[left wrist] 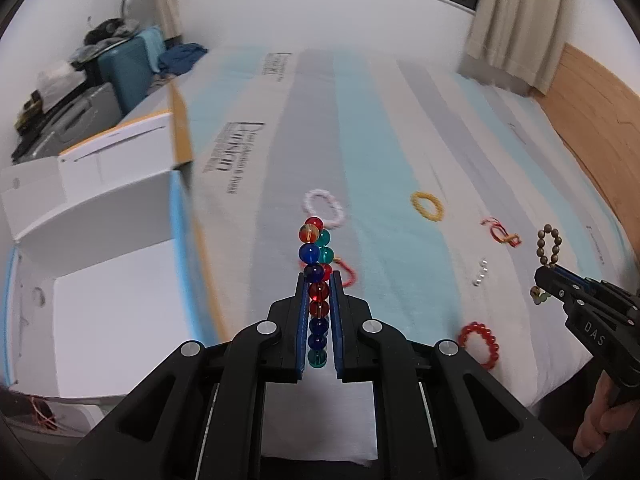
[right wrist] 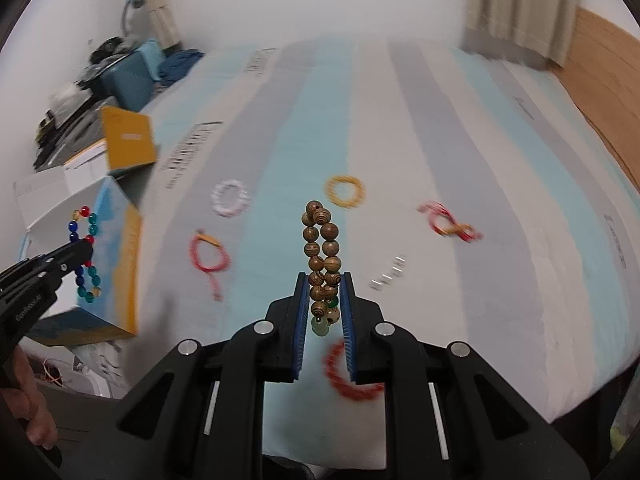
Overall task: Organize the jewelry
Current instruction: 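Carry both held bracelets over the open white box with both tools, then open the left tool and the right tool to drop both bracelets in the box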
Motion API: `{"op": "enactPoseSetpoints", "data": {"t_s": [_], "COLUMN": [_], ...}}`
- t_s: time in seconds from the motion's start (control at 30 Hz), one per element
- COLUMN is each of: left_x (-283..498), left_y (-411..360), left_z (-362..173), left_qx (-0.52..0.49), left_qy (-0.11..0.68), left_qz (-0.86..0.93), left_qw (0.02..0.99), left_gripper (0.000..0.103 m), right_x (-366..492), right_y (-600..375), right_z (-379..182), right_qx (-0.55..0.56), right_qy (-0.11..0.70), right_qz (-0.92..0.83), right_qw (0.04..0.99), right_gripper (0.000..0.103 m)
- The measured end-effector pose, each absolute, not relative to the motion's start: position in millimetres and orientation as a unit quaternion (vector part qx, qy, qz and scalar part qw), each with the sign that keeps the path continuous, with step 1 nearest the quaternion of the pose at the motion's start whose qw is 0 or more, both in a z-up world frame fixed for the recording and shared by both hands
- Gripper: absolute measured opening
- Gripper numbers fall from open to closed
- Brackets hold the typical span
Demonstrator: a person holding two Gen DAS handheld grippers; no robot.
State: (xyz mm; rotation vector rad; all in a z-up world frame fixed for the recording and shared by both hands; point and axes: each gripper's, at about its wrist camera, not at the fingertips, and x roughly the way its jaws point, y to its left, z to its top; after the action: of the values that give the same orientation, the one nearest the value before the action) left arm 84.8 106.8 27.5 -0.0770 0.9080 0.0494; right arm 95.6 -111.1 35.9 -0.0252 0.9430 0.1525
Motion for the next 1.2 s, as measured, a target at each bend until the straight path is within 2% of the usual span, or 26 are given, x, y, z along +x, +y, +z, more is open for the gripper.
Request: {"op": "enactPoseSetpoints", "data": {"t_s": [0.57,0.83,1.2], "left_x": [32.4,20.4,35.7], "left_y": [291.6,358.6,406.8], "left_z": [40.7,14.7,-44.9], "left_qx": [-0.079,-0.111,-0.138], "left_qy": [0.45,0.496,0.59], "left_qz": [0.145,0.166,0.176], "left_qw": [0.877,0.845,0.776], "left_gripper": [0.009,0.009,0.009], "right_x": [68.9,63.7,88.9], "right_y": [144.6,238.9,284.8], "right_z": [48.4,11.4,-52.9], "right_qx": [-0.089,-0.133,-0.151], "right_qy": [0.451,0.517,0.614], "right_qz": [0.238,0.27,0.238], "right_qw": [0.856,0.801,0.737], "right_gripper": [0.015,0.015,0.015]}}
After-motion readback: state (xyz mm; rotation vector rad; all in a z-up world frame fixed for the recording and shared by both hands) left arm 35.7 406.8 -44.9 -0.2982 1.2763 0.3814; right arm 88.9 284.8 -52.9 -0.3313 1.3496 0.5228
